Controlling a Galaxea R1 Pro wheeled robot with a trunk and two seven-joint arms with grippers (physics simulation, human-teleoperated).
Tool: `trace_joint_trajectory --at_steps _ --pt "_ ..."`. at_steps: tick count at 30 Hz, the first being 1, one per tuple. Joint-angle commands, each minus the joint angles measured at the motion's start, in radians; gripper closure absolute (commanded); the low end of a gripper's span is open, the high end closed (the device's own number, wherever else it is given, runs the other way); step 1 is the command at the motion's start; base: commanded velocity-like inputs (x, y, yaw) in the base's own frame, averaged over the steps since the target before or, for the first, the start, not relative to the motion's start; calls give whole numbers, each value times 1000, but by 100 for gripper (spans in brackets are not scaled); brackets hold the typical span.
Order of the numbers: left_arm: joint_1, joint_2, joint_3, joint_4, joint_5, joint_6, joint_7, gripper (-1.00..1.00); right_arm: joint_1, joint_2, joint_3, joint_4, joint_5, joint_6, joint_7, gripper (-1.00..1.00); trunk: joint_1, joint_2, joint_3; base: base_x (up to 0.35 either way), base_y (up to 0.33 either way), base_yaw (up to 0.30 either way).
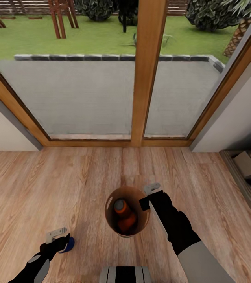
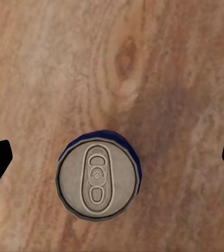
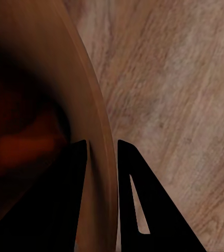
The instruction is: Put the three can of soda from the living room inside the tash can in the kitchen.
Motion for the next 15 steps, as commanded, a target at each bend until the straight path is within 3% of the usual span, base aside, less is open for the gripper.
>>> trace_joint_trajectory --at_steps 1,8,15 --pt "0 0 0 0 0 0 0 -100 0 0 1 0 -21 -1 1 100 0 0 -2 0 0 0" --pt "0 0 0 -1 0 0 0 -100 0 0 1 -2 -22 -1 1 100 0 0 -6 0 0 0" --pt "0 0 0 -1 0 0 0 -100 -4 -1 1 -85 -21 1 1 100 0 0 -15 0 0 0"
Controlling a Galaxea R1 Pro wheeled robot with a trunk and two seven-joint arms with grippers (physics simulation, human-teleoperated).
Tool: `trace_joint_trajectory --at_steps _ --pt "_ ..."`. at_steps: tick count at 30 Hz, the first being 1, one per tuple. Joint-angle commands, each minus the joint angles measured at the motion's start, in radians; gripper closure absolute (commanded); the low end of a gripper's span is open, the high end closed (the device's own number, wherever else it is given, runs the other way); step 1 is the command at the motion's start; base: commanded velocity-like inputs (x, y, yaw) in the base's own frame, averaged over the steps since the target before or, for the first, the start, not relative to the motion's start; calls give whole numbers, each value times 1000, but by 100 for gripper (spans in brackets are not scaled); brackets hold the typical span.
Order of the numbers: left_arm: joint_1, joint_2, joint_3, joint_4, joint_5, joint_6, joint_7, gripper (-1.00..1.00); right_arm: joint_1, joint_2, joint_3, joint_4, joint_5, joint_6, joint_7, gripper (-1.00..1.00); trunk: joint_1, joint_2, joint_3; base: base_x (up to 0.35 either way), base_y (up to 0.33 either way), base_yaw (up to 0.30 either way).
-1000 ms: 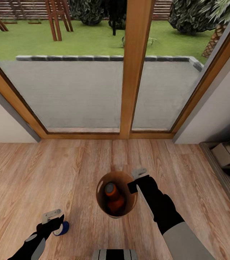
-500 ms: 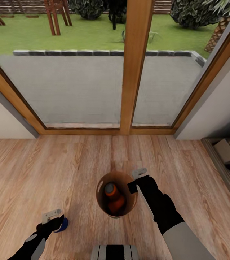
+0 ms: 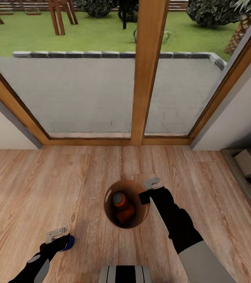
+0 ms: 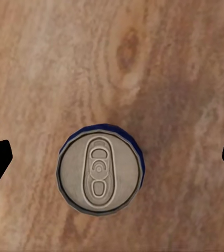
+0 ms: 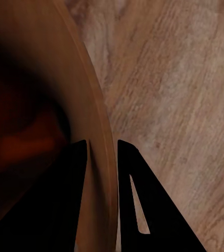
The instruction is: Put the three can of soda from the living room inside the tash can in the kitchen.
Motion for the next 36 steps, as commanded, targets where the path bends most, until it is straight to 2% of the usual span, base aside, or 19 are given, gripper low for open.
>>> trace_joint_trajectory --at_steps 1,20,36 --pt "0 0 0 0 0 0 0 -100 0 0 1 -5 -20 -1 0 100 0 0 -2 0 0 0" --pt "0 0 0 -1 0 0 0 -100 -2 0 1 -26 -20 0 1 100 0 0 -31 0 0 0" --pt "0 0 0 -1 0 0 0 -100 -2 0 1 -29 -19 0 0 100 0 0 -33 29 0 0"
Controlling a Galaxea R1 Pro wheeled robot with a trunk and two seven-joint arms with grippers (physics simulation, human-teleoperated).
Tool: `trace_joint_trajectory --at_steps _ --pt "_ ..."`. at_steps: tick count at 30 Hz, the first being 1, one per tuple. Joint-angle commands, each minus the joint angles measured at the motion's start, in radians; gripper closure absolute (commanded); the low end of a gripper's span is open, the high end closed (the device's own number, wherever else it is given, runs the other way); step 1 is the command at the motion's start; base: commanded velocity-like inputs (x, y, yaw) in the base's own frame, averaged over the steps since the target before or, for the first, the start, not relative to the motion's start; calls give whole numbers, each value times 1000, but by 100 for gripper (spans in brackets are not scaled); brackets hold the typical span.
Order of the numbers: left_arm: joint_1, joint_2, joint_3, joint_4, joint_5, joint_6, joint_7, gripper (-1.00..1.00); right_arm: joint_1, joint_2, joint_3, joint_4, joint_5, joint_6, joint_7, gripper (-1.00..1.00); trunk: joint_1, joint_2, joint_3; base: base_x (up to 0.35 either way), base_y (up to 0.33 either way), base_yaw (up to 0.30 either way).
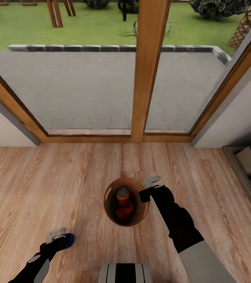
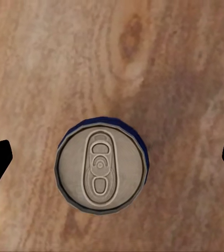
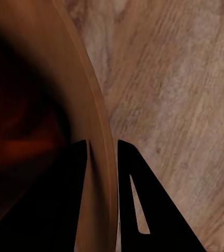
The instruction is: Put the three can of soda from the living room inside the tash can in the kitchen.
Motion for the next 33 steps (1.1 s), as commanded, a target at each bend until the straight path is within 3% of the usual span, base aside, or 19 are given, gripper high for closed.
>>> trace_joint_trajectory --at_steps 1,14,24,33 --pt "0 0 0 0 0 0 0 -100 0 0 1 0 -23 -1 1 100 0 0 0 28 0 0" --pt "0 0 0 0 0 0 0 -100 0 0 1 -54 -23 1 1 100 0 0 0 4 0 0" --pt "0 0 0 0 0 0 0 -100 -2 0 1 -179 -22 10 0 100 0 0 -1 0 0 0" --pt "0 0 0 0 0 0 0 -100 -2 0 1 -188 -22 10 0 100 0 0 -10 0 0 0"
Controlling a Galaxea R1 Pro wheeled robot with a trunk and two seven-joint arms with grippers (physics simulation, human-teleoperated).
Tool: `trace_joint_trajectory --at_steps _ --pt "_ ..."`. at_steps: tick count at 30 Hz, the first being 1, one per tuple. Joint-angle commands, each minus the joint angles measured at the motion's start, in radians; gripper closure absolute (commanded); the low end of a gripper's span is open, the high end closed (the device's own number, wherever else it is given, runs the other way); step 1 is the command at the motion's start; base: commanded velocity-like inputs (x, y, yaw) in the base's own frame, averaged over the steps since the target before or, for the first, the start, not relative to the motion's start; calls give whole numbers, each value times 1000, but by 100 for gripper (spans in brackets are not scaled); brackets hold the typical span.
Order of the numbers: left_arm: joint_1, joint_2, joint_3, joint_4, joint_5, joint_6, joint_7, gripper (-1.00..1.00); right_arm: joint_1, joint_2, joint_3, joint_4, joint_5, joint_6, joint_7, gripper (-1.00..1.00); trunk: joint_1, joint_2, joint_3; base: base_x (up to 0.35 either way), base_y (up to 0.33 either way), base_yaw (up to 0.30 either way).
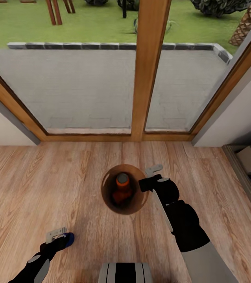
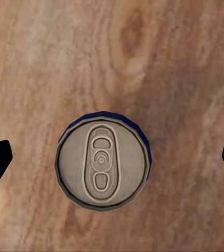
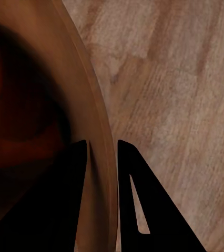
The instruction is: Put the three can of soda from the living room inside the tash can in the kitchen.
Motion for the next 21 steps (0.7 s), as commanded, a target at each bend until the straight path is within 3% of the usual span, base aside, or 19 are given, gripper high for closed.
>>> trace_joint_trajectory --at_steps 1,21 --pt "0 0 0 0 0 0 0 -100 0 0 1 -1 -18 -1 0 100 0 0 -1 0 0 0" --pt "0 0 0 0 0 0 0 -100 0 0 1 -1 -19 -1 0 100 8 -14 -26 0 0 0"
